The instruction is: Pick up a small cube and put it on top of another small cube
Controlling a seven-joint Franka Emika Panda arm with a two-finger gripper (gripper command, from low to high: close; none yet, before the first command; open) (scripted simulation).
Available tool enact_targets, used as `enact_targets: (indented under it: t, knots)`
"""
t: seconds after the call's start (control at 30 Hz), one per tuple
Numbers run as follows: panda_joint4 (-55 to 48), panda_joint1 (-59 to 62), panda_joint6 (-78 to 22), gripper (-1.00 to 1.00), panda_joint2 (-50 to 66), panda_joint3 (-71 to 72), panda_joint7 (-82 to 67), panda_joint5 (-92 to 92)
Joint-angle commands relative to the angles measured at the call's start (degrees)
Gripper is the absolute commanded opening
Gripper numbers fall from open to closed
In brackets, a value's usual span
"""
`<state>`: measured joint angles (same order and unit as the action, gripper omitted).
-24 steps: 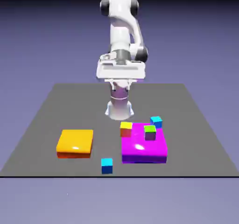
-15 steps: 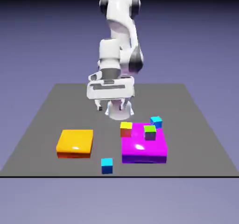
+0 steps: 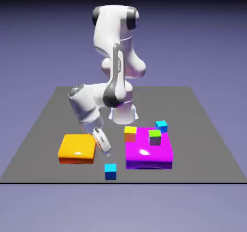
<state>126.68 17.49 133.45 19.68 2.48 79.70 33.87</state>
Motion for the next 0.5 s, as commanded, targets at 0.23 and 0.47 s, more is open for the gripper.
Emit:
enact_targets:
  t: [0.23, 0.47]
  knots:
    - [-4.49, 1.07, 2.53, 0.0, 13.73, 2.76, 1.19, 8.0]
    - [-3.07, 1.42, -7.47, -1.0, 3.36, 2.65, 3.28, 1.95]
